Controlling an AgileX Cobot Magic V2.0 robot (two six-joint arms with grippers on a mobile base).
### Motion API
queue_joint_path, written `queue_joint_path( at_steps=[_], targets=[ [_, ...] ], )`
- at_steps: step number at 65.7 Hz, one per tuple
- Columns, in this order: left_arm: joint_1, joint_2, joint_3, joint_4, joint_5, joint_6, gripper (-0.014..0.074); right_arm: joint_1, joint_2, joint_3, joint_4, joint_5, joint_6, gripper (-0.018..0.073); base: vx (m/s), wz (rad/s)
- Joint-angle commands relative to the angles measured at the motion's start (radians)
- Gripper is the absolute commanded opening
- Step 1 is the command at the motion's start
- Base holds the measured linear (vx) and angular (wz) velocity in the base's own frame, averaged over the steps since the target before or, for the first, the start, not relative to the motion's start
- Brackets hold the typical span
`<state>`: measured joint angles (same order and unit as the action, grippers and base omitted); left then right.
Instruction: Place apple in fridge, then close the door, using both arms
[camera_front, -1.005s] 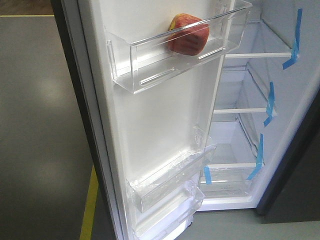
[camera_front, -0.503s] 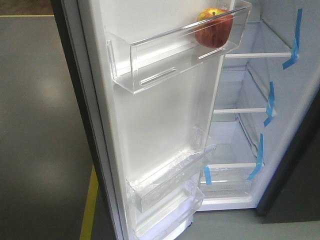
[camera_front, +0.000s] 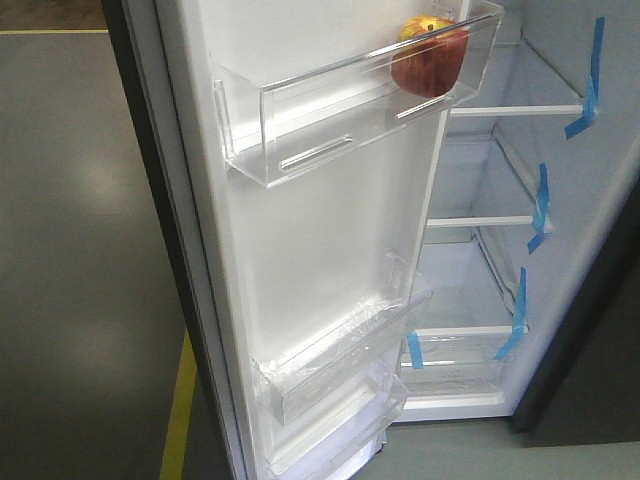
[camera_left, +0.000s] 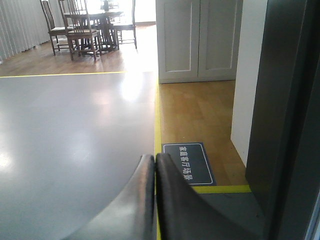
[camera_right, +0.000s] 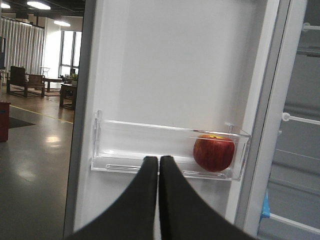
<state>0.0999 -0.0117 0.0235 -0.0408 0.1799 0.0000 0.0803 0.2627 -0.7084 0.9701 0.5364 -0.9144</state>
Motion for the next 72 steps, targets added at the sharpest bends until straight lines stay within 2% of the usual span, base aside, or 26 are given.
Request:
queue_joint_path(
  at_steps=[1, 19, 26, 41, 44, 55, 72],
  targets=[
    [-0.001, -0.013, -0.018, -0.008, -0.071, 0.0, -0.0006, 0.0, 0.013, -0.02, 0.019, -0.04, 0.035, -0.0004, 0.0, 0.0],
    [-0.001, -0.013, -0.018, -0.009, -0.078, 0.0, -0.0006, 0.0, 0.013, -0.02, -0.054, 0.026, 0.057, -0.0004, 0.0, 0.0],
    [-0.001, -0.013, -0.019, -0.052, -0.098, -0.072, -0.0006, 0.0, 0.013, -0.02, -0.056, 0.058, 0.057, -0.0004, 0.0, 0.0],
    [-0.001, -0.013, -0.024, -0.327, -0.142, -0.311, -0.0006, 0.0, 0.013, -0.02, -0.056, 0.055, 0.055, -0.0004, 0.0, 0.0],
    [-0.001, -0.013, -0.023, -0.369, -0.143, -0.337, -0.0006, 0.0, 0.013, -0.02, -0.056, 0.056, 0.055, -0.0004, 0.0, 0.0],
    [-0.001, -0.013, -0.024, -0.51, -0.18, -0.338, -0.0006, 0.0, 0.013, -0.02, -0.056, 0.056, 0.056, -0.0004, 0.0, 0.0],
    [-0.001, -0.013, -0.028, -1.036, -0.21, -0.406, -0.0006, 0.0, 0.013, -0.02, -0.056, 0.059, 0.079, -0.0004, 0.0, 0.0]
  ],
)
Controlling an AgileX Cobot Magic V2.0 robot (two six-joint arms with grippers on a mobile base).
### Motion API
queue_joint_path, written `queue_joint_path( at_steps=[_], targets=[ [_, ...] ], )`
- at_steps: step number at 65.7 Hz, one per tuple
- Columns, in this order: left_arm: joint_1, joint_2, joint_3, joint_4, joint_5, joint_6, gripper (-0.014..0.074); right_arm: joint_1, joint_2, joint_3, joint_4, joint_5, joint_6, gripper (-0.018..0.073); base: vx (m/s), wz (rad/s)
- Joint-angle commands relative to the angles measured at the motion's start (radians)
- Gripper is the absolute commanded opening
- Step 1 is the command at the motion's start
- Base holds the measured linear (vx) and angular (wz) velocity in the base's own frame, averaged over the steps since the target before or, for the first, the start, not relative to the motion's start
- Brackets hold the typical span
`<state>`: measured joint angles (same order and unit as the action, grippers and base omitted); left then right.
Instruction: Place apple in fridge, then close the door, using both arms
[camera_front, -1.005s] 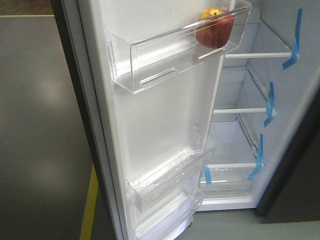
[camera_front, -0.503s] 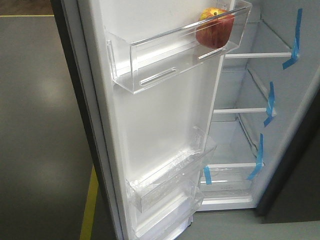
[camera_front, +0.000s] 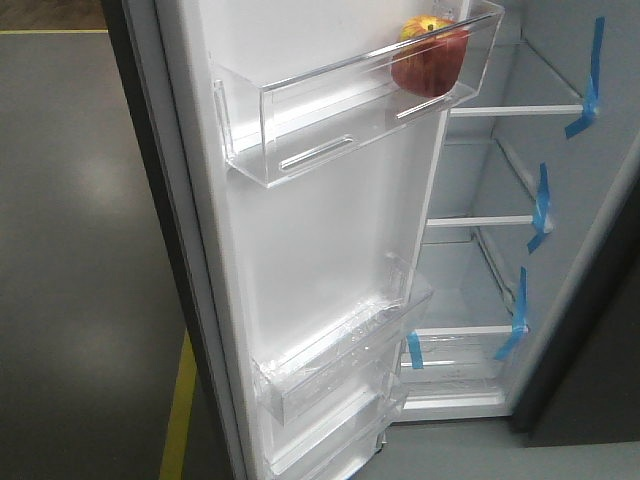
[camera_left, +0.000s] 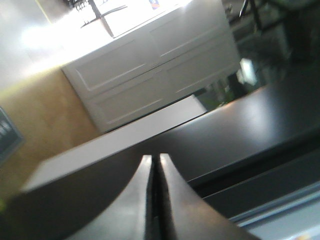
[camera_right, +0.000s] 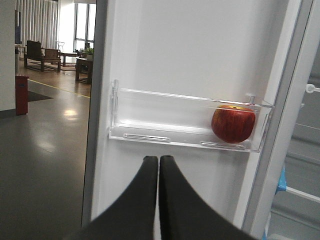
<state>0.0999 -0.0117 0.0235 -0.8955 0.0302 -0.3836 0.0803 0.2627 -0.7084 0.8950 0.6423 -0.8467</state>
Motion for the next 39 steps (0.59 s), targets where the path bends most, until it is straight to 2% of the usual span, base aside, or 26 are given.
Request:
queue_joint_path(
  at_steps=[1, 6, 14, 24, 29, 39],
  targets=[
    [-0.001, -0.013, -0.031, -0.211, -0.055, -0.022, -0.0006, 0.0, 0.013, -0.02, 0.02, -0.047, 0.011, -0.0004, 0.0, 0.0],
    [-0.001, -0.013, -0.058, -0.256, -0.015, -0.021, -0.0006, 0.0, 0.013, -0.02, 0.02, -0.046, 0.011, -0.0004, 0.0, 0.0],
    [-0.001, -0.013, -0.146, -0.252, 0.036, 0.008, -0.0003, 0.0, 0.013, -0.02, 0.02, -0.047, 0.011, -0.0004, 0.0, 0.0],
    [-0.001, -0.013, -0.269, -0.252, 0.029, 0.095, 0.0017, 0.0, 0.013, -0.02, 0.02, -0.047, 0.011, -0.0004, 0.0, 0.0],
    [-0.001, -0.011, -0.326, -0.253, 0.038, 0.128, 0.0041, 0.0, 0.013, -0.02, 0.02, -0.047, 0.011, -0.0004, 0.0, 0.0],
    [-0.001, 0.039, -0.412, -0.263, 0.087, 0.13, 0.0119, 0.0, 0.013, -0.02, 0.02, -0.047, 0.011, -0.0004, 0.0, 0.0]
  ],
)
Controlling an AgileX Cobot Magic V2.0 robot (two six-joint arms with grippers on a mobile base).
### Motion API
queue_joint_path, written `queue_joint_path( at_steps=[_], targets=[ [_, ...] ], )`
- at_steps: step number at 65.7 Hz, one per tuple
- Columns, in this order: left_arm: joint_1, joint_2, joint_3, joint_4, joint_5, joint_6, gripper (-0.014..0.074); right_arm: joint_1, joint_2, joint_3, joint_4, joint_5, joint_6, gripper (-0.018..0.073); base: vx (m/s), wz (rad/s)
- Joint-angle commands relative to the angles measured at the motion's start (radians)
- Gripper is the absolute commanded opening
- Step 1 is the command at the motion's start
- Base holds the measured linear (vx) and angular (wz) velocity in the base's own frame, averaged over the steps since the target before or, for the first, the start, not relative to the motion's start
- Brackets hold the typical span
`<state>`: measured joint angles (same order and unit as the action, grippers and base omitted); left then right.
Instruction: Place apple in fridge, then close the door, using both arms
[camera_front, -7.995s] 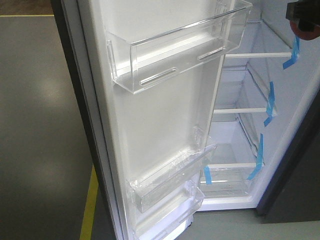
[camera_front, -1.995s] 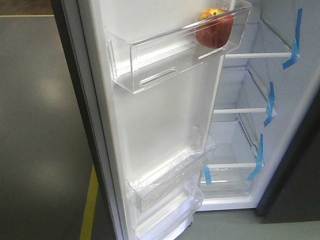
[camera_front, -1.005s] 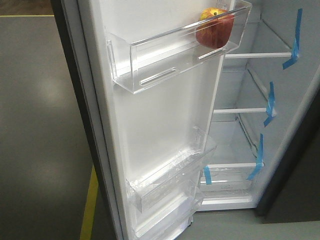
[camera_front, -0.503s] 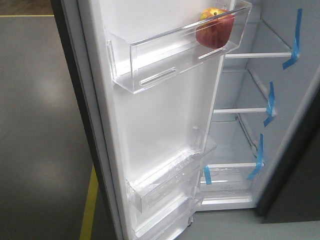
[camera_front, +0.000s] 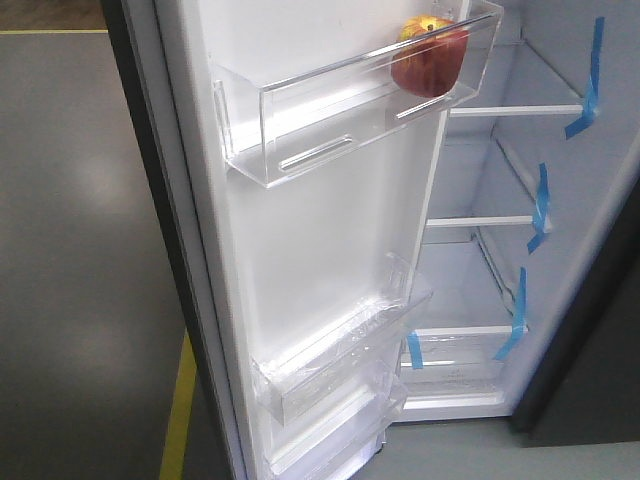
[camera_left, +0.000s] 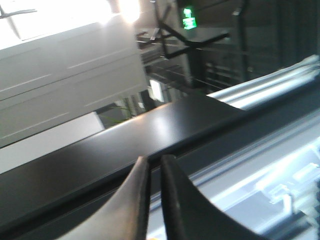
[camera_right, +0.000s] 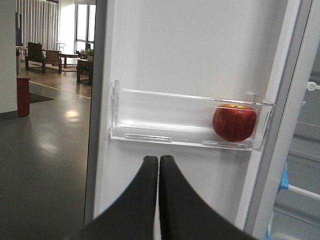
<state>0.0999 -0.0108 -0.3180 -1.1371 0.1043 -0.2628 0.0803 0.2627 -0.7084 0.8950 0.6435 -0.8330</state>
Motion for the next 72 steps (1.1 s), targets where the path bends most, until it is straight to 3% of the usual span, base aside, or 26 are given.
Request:
queue_joint_path(
  at_steps=[1, 14, 26, 34, 44, 60, 72],
  targets=[
    [-0.001, 0.045, -0.079, -0.025, 0.021, 0.008, 0.0129, 0.0, 0.013, -0.02, 0.02, -0.048, -0.003, -0.0004, 0.0, 0.0],
    [-0.001, 0.178, -0.186, -0.069, 0.067, 0.023, 0.024, 0.0, 0.013, -0.02, 0.02, -0.048, -0.003, -0.0004, 0.0, 0.0],
    [-0.001, 0.347, -0.305, -0.074, 0.148, 0.047, 0.0251, 0.0, 0.013, -0.02, 0.02, -0.048, -0.003, -0.0004, 0.0, 0.0],
    [-0.001, 0.503, -0.404, -0.102, 0.236, 0.152, 0.0251, 0.0, 0.013, -0.02, 0.02, -0.048, -0.003, -0.0004, 0.0, 0.0],
    [-0.001, 0.712, -0.537, -0.248, 0.336, 0.355, 0.0251, 0.0, 0.013, -0.02, 0.02, -0.049, -0.003, -0.0004, 0.0, 0.0],
    [-0.001, 1.037, -0.758, -0.632, 0.536, 0.663, 0.0251, 0.0, 0.013, -0.02, 0.02, -0.049, -0.003, -0.0004, 0.0, 0.0],
    [-0.001, 1.233, -0.91, -0.643, 0.599, 0.68, 0.0251, 0.0, 0.013, -0.02, 0.02, -0.049, -0.003, -0.0004, 0.0, 0.0]
  ],
)
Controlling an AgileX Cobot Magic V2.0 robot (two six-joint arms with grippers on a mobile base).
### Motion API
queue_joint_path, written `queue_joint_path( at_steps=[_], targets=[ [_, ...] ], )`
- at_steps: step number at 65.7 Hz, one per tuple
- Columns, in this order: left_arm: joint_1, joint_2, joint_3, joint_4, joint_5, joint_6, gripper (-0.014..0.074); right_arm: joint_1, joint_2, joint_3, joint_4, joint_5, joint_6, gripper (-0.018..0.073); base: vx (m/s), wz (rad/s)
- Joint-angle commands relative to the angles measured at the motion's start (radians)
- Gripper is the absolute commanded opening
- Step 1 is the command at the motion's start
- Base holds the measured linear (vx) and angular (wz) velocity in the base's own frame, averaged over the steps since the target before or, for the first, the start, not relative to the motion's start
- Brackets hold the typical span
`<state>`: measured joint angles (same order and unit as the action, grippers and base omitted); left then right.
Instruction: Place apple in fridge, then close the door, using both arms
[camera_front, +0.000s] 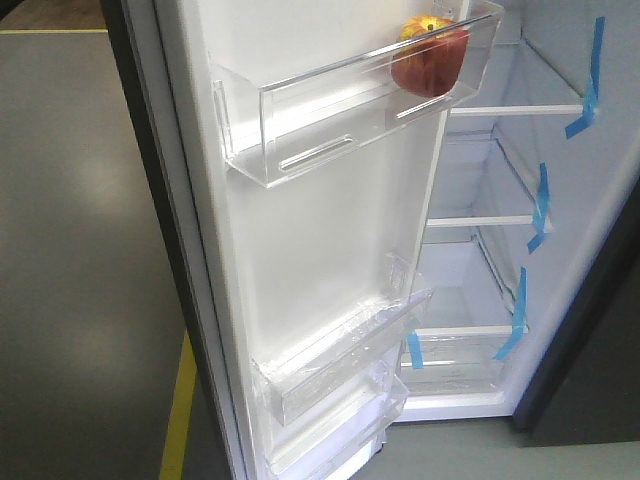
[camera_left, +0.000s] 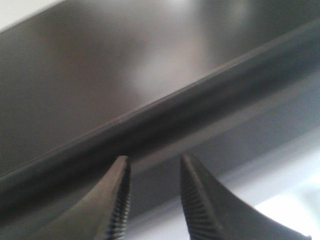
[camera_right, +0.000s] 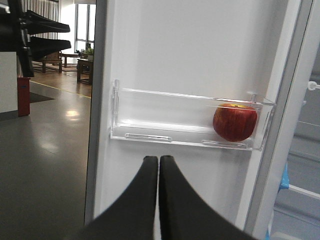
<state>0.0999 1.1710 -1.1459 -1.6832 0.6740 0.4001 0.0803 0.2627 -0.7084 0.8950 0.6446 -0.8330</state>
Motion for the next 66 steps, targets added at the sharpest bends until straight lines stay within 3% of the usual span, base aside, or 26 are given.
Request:
queue_joint_path(
  at_steps=[1, 15, 29, 38, 49, 66],
  targets=[
    [-0.001, 0.069, -0.097, -0.097, 0.03, 0.02, 0.0251, 0.0, 0.013, -0.02, 0.02, -0.05, -0.003, -0.0004, 0.0, 0.0],
    [-0.001, 0.262, -0.251, -0.097, 0.062, 0.023, 0.0251, 0.0, 0.013, -0.02, 0.02, -0.043, -0.003, -0.0004, 0.0, 0.0],
    [-0.001, 0.41, -0.38, -0.097, 0.3, -0.012, 0.0251, 0.0, 0.013, -0.02, 0.02, -0.024, -0.003, -0.0004, 0.0, 0.0],
    [-0.002, 0.448, -0.432, -0.097, 0.397, -0.012, 0.0251, 0.0, 0.013, -0.02, 0.026, -0.017, -0.003, -0.0004, 0.0, 0.0],
    [-0.006, 0.445, -0.441, -0.097, 0.432, -0.012, 0.0251, 0.0, 0.013, -0.02, 0.027, -0.015, 0.001, -0.0004, 0.0, 0.0],
    [-0.084, 0.445, -0.441, -0.097, 0.481, -0.011, 0.0251, 0.0, 0.013, -0.02, 0.027, -0.015, 0.001, -0.0003, 0.0, 0.0]
  ],
)
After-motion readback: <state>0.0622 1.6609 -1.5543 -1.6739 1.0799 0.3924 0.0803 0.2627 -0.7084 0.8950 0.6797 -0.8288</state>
